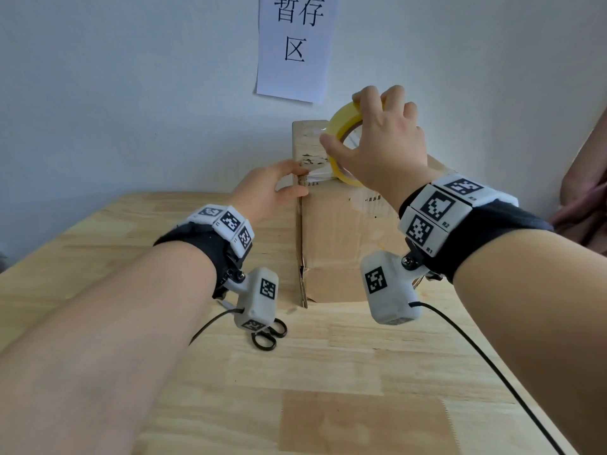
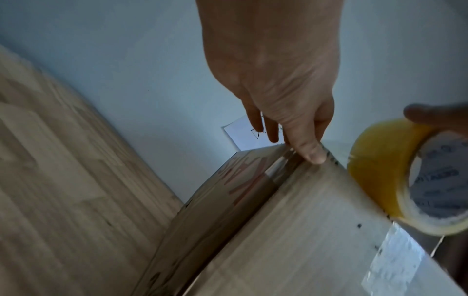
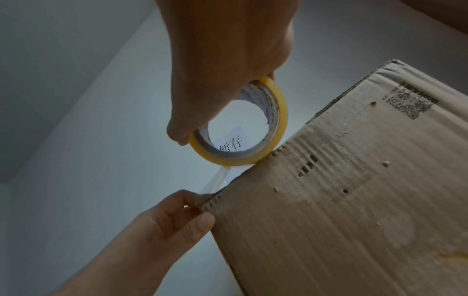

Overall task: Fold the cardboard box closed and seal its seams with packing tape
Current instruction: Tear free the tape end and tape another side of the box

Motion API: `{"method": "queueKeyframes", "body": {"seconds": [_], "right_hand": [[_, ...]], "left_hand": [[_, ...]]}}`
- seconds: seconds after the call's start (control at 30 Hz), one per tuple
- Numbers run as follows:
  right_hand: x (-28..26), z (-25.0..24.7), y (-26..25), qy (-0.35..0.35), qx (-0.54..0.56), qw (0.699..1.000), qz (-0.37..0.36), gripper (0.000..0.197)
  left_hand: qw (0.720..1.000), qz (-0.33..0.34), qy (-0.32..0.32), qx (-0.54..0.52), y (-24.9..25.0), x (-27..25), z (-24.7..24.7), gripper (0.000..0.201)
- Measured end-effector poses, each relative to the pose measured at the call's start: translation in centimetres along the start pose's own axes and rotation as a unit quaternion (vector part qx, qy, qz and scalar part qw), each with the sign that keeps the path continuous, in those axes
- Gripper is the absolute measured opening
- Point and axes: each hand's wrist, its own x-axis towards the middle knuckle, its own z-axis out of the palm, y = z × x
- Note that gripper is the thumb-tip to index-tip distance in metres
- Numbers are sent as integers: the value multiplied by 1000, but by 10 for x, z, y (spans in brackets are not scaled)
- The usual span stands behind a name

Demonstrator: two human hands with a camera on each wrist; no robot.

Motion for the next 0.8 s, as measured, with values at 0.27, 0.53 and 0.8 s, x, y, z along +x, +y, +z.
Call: {"method": "queueKeyframes", "body": {"seconds": [0.27, 0.53, 0.8], "right_hand": [[-2, -2, 2, 1, 74, 997, 32, 74], [-10, 0, 3, -18, 243, 961, 129, 88], [8, -19, -20, -38, 161, 980, 112, 80]], "left_hand": [[999, 11, 10, 39, 12, -3, 3, 47], [999, -15, 3, -50, 9, -2, 4, 38], [993, -42, 8, -110, 10, -6, 2, 36]]}}
